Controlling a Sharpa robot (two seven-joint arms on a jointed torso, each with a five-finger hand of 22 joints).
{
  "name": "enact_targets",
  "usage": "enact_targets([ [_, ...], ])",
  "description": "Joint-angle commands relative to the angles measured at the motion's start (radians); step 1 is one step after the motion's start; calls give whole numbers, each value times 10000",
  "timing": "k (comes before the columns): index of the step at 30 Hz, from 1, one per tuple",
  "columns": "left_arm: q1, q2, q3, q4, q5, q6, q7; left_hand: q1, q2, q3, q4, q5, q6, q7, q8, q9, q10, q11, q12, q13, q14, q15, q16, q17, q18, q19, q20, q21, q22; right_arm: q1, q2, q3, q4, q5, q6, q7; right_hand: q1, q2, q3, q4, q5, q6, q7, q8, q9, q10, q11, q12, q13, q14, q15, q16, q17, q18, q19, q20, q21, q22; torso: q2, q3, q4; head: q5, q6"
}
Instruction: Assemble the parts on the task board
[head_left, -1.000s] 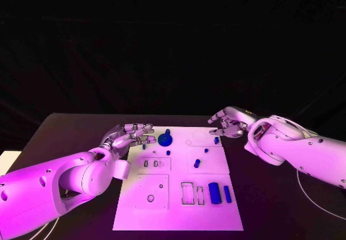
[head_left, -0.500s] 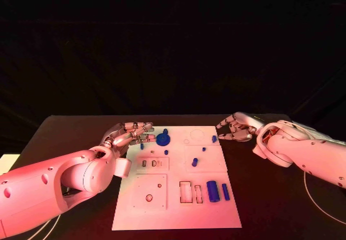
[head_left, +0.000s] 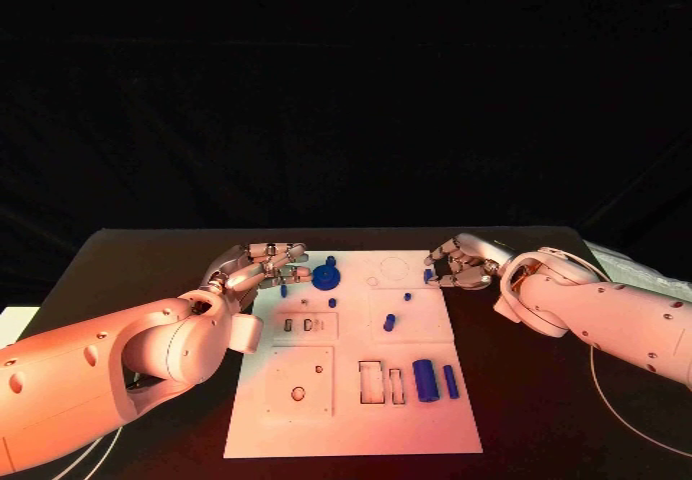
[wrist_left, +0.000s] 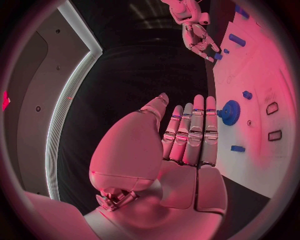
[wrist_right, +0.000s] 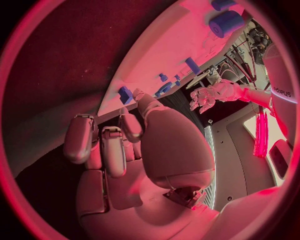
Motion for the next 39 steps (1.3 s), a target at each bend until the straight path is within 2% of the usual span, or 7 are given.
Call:
enact_targets([
  [1,1,18,6,8,12,204,77,7,76,19,-61,-55,-45,62,-61,3,-38,-2,-49,-2,-46,11,-52,14,16,-40,4,-43,-12,-28,61,2,-53,-107,217,83,72,10,0,-75,23,-6,-1,-46,16,-17,-15,65,15,776,39,60,1422,-54,20,27,-7,-13,-4,-4,3,13,-23],
  [9,1,22,6,4,12,210,73,7,76,19,-61,-55,-45,62,-61,3,-38,-2,-49,-2,-46,11,-52,14,16,-40,4,-43,-12,-51,187,4,-202,-201,235,-7,120,174,82,-115,-54,256,-22,62,81,80,-30,241,171,781,34,69,1445,-58,38,26,13,21,-10,-5,-5,16,-20],
  [15,1,25,6,-5,12,209,68,12,83,36,-83,-53,-40,60,-61,5,-33,-4,-51,-1,-43,11,-65,22,18,-41,6,-48,-17,-71,235,4,-251,-212,253,-56,165,341,229,-174,-169,751,-151,284,194,198,-134,447,354,789,-43,82,1479,-62,63,-24,38,63,-14,4,-7,20,-38],
  [27,1,22,6,-5,12,220,59,12,83,36,-83,-53,-40,60,-61,5,-33,-4,-51,-1,-43,11,-65,22,18,-41,6,-48,-17,-86,329,4,-413,-215,313,-179,121,403,312,-208,-204,1048,-257,406,259,273,-222,551,450,800,-118,103,1531,-75,101,-92,74,133,-17,6,-20,15,-88],
  [33,1,22,6,-10,12,229,50,12,83,36,-83,-53,-40,60,-61,5,-33,-4,-51,-1,-43,11,-65,22,18,-41,6,-48,-17,-89,361,5,-430,-235,258,-271,128,482,391,-242,-230,1220,-329,478,297,318,-283,594,492,809,-167,122,1574,-85,131,-135,102,186,-13,4,0,1,-85],
  [39,1,27,6,-12,12,231,45,12,83,36,-83,-53,-40,60,-61,5,-33,-4,-51,-1,-43,11,-65,22,18,-41,6,-48,-17,-90,387,6,-422,-328,10,-414,254,753,690,-392,-796,1474,-441,572,356,370,-381,627,541,821,-257,143,1628,-98,167,-224,134,248,-20,-8,11,-10,-109],
])
